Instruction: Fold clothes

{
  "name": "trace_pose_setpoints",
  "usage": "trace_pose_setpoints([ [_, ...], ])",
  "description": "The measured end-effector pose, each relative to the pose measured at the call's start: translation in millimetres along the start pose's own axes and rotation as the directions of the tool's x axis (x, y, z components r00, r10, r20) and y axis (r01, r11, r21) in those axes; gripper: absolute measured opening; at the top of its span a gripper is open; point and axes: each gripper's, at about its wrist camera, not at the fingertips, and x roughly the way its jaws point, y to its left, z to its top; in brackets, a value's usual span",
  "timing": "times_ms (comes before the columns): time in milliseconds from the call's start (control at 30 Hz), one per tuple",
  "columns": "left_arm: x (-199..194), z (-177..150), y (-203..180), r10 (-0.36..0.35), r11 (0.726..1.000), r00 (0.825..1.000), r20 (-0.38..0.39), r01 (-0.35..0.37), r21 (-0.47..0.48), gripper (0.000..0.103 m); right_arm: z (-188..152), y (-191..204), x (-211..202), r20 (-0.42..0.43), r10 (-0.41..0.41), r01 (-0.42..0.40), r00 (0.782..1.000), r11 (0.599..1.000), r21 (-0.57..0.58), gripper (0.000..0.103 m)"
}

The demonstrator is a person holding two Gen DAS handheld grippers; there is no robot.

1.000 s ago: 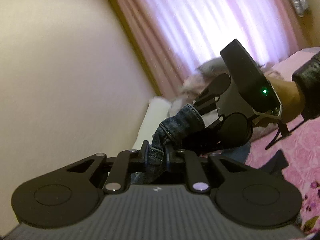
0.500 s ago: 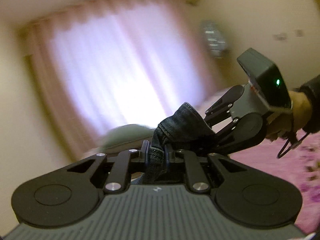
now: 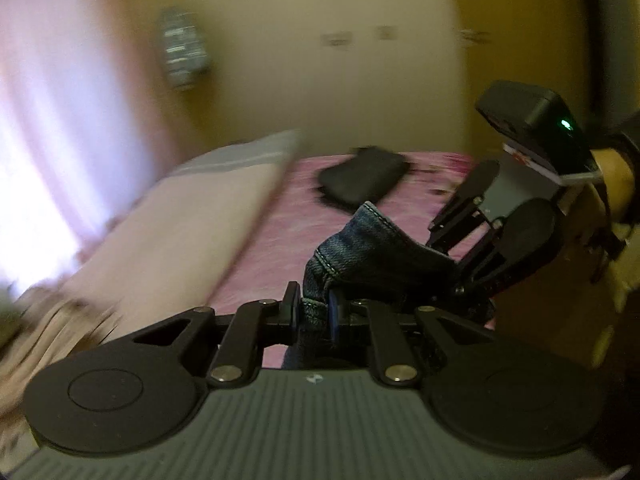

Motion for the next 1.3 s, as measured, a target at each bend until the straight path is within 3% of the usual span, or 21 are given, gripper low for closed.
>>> trace_pose_setpoints([
  [67,28.6,12.0,-12.1,-0.092,0.995,0.996,0.002,0.092,0.038,0.012,7.7,-4.5,0.7,0.007,-0.034,0.034,0.999,0.996,0.085,0.015],
  [133,52.3,26.1,-12.2,-0.172,0.982,0.985,0.024,0.17,0.082,0.012,2.5,-21.7,-24.1,0.022,-0.067,0.063,0.997,0.982,0.177,0.015],
  [333,137.1,72.1,-15.7,-0.353,0.924,0.933,0.067,0.336,0.182,0.012,1.9,-69.1,-66.8,0.053,-0.159,0.126,0.986,0.913,0.388,0.015],
  [533,248.9,124.7,-35.2,-0.511,0.84,0.859,0.029,0.492,0.231,0.012,-9.5,-171.0,-108.8,0.03,-0.217,0.171,0.976,0.838,0.518,0.015],
  [700,392.7,153.3,-50.5,-0.541,0.827,0.839,-0.062,0.544,0.143,0.012,-27.9,-305.0,-89.7,-0.065,-0.193,0.195,0.979,0.793,0.577,0.015],
  [800,463.8,152.7,-45.9,-0.518,0.849,0.846,-0.123,0.526,0.046,0.013,-42.6,-391.8,-66.8,-0.135,-0.152,0.203,0.979,0.765,0.611,0.015],
  [933,543.6,145.7,-31.9,-0.482,0.876,0.85,-0.211,0.473,-0.096,0.019,-63.3,-476.3,-12.9,-0.233,-0.103,0.23,0.967,0.747,0.624,0.015],
  [1067,618.7,137.1,-16.5,-0.45,0.89,0.842,-0.299,0.395,-0.228,0.03,-100.0,-535.2,46.5,-0.357,-0.066,0.287,0.932,0.736,0.613,0.015],
  [1100,612.3,126.0,-5.6,-0.423,0.9,0.849,-0.315,0.356,-0.251,0.034,-108.1,-542.5,54.9,-0.391,-0.07,0.316,0.918,0.724,0.613,0.019],
  [1133,604.9,114.0,5.2,-0.395,0.91,0.856,-0.334,0.314,-0.271,0.036,-114.2,-546.4,59.6,-0.412,-0.084,0.342,0.907,0.719,0.606,0.044],
  [1167,591.8,97.7,14.7,-0.36,0.921,0.86,-0.363,0.265,-0.286,0.037,-116.8,-544.5,58.1,-0.413,-0.117,0.362,0.903,0.723,0.589,0.078],
  [1200,576.6,81.5,23.5,-0.326,0.929,0.862,-0.389,0.216,-0.3,0.04,-119.4,-542.7,56.6,-0.412,-0.149,0.383,0.899,0.726,0.572,0.089],
  [1300,522.9,24.7,39.9,-0.228,0.939,0.852,-0.471,0.064,-0.339,0.051,-118.1,-520.6,46.3,-0.407,-0.229,0.426,0.884,0.752,0.504,0.09],
])
